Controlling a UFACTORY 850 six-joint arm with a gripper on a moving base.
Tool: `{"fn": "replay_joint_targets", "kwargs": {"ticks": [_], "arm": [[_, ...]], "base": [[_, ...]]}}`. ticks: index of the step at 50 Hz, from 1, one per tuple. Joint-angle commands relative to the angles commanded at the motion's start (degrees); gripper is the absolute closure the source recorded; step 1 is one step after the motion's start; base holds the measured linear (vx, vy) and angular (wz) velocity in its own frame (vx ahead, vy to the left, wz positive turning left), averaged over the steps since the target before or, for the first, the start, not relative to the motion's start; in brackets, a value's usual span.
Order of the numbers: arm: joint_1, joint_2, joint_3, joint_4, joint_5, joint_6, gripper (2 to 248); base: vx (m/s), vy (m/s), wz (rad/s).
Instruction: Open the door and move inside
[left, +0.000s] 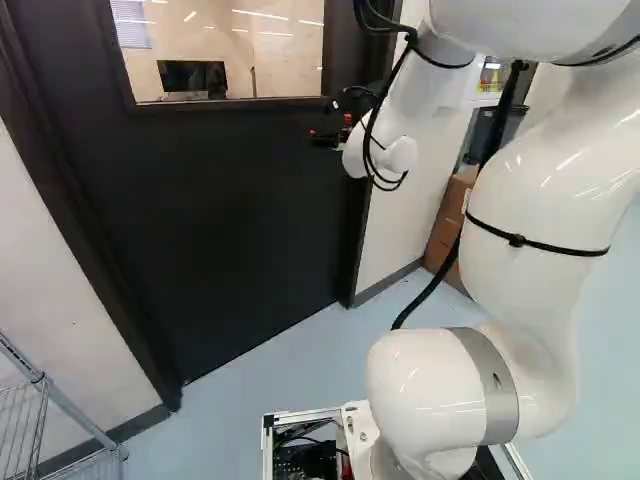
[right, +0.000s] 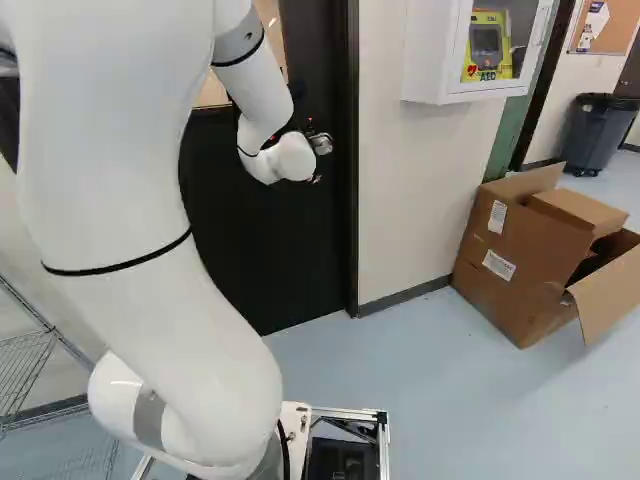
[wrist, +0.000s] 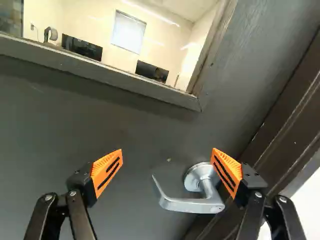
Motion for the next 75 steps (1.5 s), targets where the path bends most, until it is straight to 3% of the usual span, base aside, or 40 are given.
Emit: {"fn": "replay_joint_targets", "kwargs": {"ticks": [75], "arm": [[1.0,-3.7,-1.9,0.0,0.0,0.0,3]], "base": [[0.000,0.000,0.000]]}}
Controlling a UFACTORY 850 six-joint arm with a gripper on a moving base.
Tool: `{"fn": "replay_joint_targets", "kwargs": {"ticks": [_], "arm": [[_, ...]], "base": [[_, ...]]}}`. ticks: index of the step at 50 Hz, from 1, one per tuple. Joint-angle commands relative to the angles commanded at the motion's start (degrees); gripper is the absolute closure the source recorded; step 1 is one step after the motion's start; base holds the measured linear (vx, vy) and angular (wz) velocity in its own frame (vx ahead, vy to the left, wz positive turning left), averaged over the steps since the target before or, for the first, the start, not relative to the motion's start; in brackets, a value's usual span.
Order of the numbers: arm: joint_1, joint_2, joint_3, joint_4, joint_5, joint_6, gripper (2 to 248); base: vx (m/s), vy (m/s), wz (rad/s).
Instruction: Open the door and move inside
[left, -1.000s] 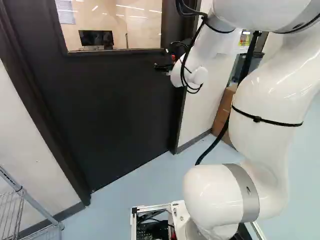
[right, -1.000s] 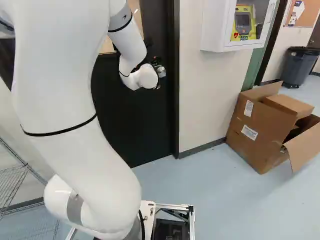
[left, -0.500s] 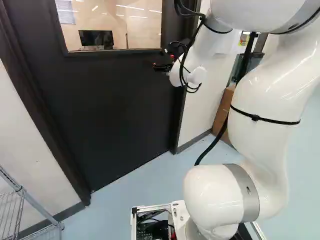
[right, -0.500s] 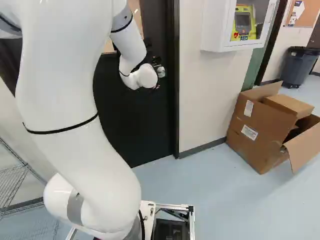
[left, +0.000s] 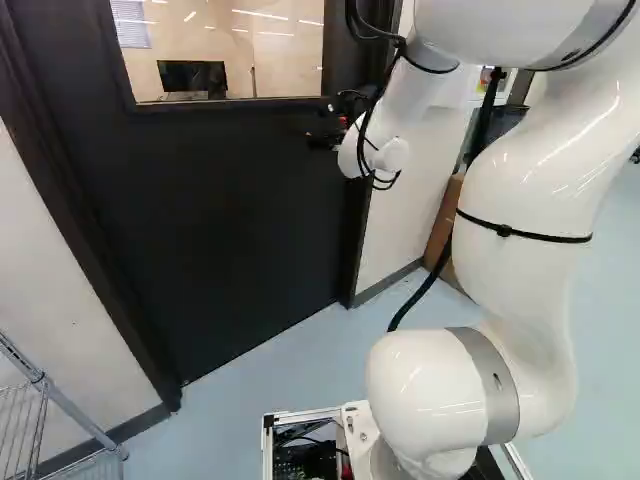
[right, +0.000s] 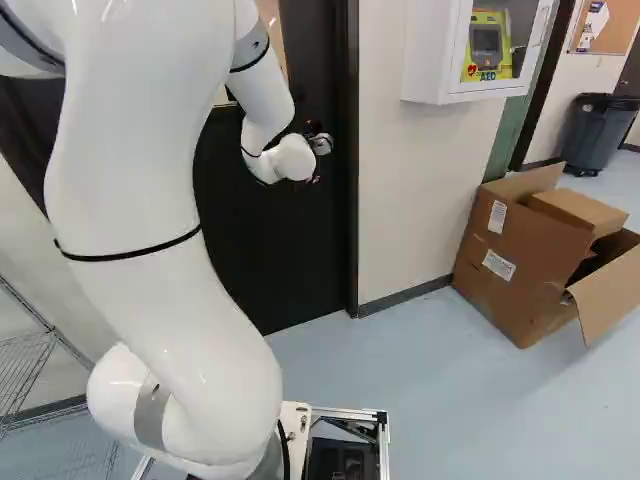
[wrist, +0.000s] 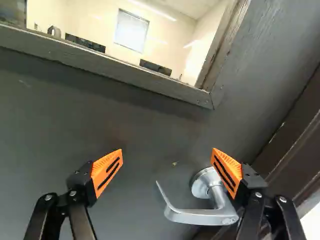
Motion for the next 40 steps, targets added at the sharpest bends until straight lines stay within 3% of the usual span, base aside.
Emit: {"fn": "replay_joint_targets", "kwargs": {"ticks": [40], "arm": [[-0.7,-4.4,0.4,0.0,0.0,0.0,3]], "base": [[0.000,0.000,0.000]]}}
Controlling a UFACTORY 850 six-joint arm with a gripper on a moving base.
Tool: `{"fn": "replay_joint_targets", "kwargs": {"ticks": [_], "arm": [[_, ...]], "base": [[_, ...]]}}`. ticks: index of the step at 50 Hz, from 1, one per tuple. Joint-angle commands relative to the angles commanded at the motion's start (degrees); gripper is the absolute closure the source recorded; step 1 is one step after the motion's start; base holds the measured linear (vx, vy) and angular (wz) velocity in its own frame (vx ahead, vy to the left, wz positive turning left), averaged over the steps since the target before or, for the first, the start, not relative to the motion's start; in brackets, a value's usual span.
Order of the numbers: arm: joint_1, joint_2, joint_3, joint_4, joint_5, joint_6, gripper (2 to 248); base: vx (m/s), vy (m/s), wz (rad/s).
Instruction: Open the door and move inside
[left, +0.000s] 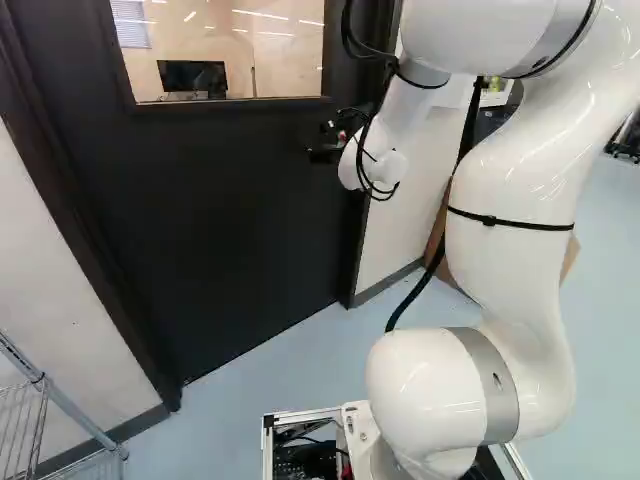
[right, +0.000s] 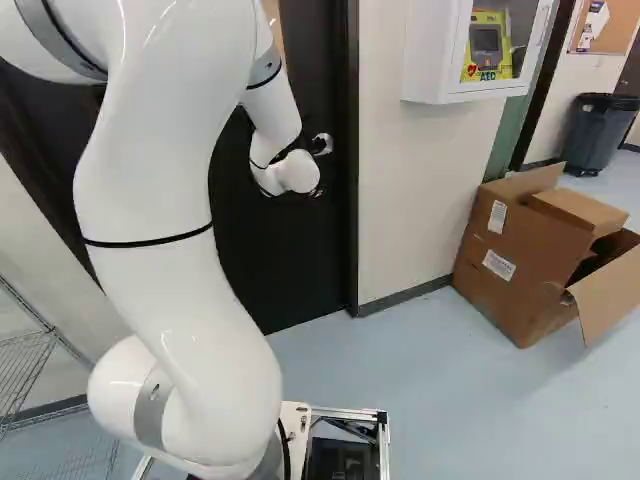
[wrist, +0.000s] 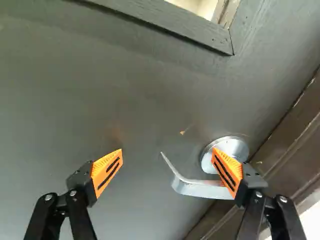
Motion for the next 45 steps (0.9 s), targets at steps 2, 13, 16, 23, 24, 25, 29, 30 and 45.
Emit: {"fn": "replay_joint_targets", "kwargs": {"ticks": [2,13,16,23,24,25,29,30,45], "arm": [[0.0,-0.2,0.0,0.0,0.0,0.0,3],[0.0,-1.3,0.3,0.0,0.0,0.0,3],[0.0,-1.6,0.3,0.0,0.0,0.0,3],[0.0,-2.3,0.5,0.0,0.0,0.0,3],[0.0,-2.4,0.5,0.0,0.0,0.0,3],[0.0,-2.5,0.5,0.0,0.0,0.0,3],[0.0,-2.8,0.7,0.0,0.0,0.0,3],[0.0,-2.9,0.7,0.0,0.0,0.0,3],[-0.3,-4.2,1.3,0.0,0.0,0.0,3]], "base": [[0.000,0.000,0.000],[0.000,0.000,0.000],[0.000,0.000,0.000],[0.000,0.000,0.000],[0.000,0.000,0.000],[0.000,0.000,0.000],[0.000,0.000,0.000],[0.000,0.000,0.000],[0.000,0.000,0.000]]}}
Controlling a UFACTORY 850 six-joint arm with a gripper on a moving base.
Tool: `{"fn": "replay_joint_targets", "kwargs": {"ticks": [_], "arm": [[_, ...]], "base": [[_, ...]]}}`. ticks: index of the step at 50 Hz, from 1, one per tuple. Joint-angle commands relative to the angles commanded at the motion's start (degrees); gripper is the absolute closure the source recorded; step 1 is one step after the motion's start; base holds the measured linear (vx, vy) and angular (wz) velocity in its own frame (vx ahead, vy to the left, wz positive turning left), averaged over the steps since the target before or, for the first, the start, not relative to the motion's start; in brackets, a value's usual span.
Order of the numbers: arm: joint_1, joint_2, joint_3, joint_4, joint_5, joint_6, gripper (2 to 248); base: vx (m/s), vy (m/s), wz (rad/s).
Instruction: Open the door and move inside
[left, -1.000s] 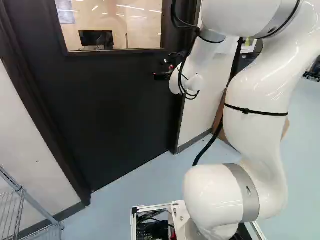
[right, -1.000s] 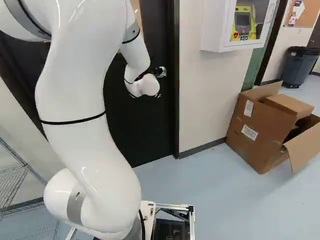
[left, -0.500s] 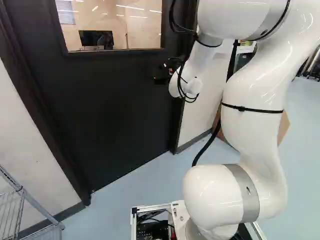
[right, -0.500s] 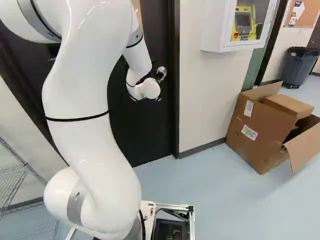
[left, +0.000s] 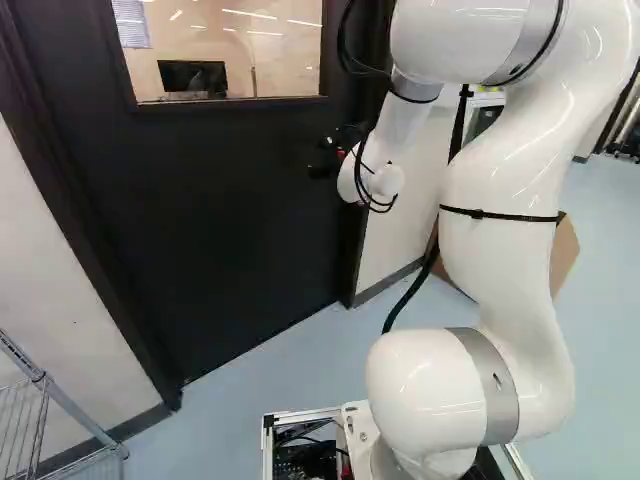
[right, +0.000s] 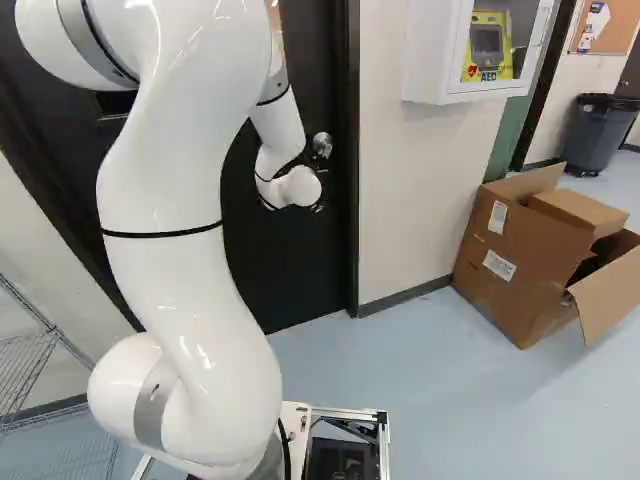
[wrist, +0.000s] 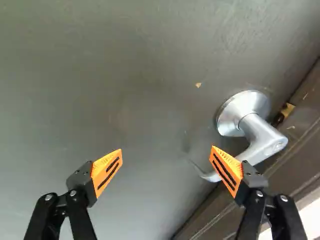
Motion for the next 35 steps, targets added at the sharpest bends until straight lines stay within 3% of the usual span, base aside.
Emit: {"fn": "replay_joint_targets", "kwargs": {"ticks": [15,35], "arm": [[-0.2,-2.2,-0.5,0.0,0.0,0.0,3],[0.1,-6.8,-4.3,0.0,0.0,0.0,3]], "base": [[0.000,0.000,0.000],[0.000,0.000,0.000]]}}
